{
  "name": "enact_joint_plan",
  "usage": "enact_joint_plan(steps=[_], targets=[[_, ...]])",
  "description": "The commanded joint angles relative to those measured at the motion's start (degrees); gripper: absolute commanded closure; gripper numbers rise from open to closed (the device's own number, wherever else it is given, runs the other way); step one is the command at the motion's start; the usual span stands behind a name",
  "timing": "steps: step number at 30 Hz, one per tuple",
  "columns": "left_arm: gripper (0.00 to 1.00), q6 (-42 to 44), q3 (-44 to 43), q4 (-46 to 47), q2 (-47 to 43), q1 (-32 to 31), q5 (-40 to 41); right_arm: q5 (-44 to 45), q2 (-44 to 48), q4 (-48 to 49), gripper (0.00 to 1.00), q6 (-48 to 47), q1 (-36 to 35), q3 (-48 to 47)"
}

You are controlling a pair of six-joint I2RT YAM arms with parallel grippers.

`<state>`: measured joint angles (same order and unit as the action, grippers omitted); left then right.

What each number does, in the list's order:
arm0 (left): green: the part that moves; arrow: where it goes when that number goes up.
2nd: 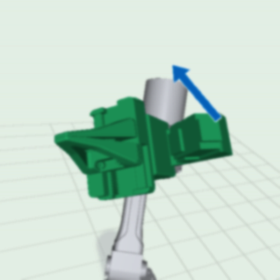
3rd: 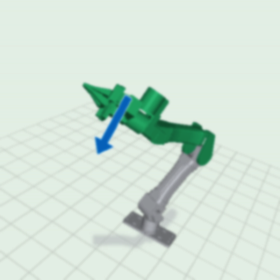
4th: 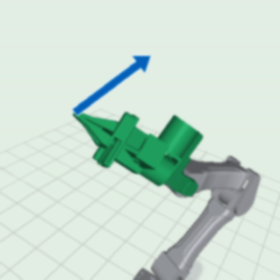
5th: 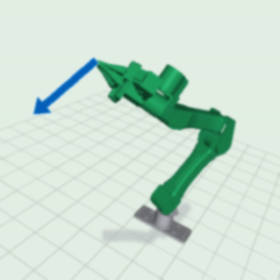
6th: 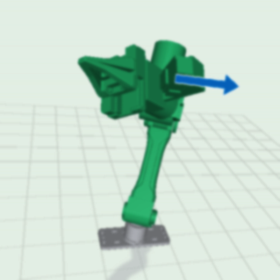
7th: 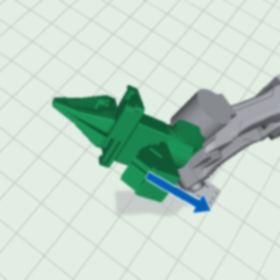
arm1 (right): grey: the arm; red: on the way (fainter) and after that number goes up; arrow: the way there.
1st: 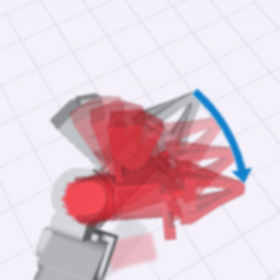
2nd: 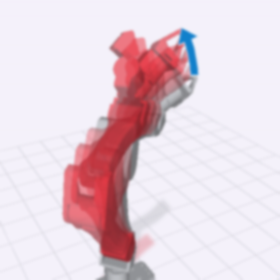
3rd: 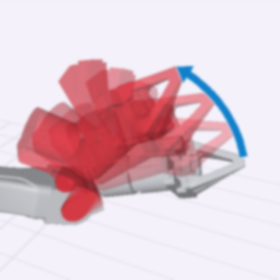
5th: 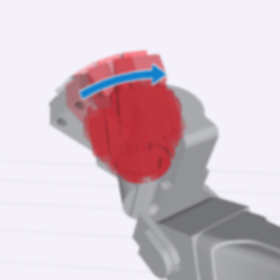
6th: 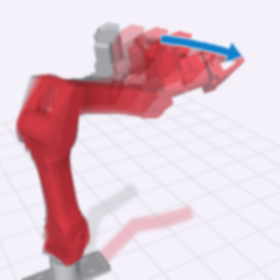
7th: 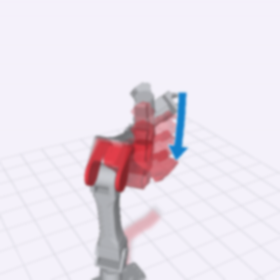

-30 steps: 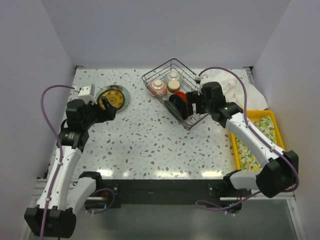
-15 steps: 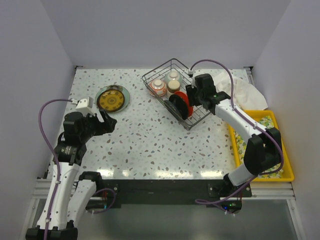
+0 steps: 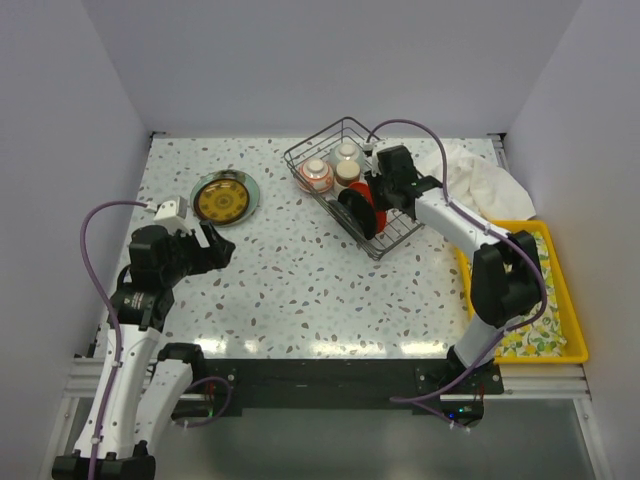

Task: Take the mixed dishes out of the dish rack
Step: Pick up the plate from the dish rack.

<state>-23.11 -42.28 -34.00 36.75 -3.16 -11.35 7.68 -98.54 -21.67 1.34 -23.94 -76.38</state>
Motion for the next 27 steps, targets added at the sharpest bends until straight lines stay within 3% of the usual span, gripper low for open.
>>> enact_joint_plan(steps=[1, 10, 27], targets=[[0.14, -0.79, 0.18, 1.04, -0.45, -0.27, -0.42, -0.39, -0.78, 0.59, 0.78, -0.99, 0.04, -4.3], [0.14, -1.14, -0.52, 1.13, -0.19, -0.27, 0.37, 4.7, 3.61, -1.35, 0.97, -0.99, -1.28, -5.01], [0.14, -4.04, -0.87, 8.5, 4.46, -0.79, -4.72, 20.17, 16.18, -4.26, 1.0, -7.85, -3.48, -4.39]])
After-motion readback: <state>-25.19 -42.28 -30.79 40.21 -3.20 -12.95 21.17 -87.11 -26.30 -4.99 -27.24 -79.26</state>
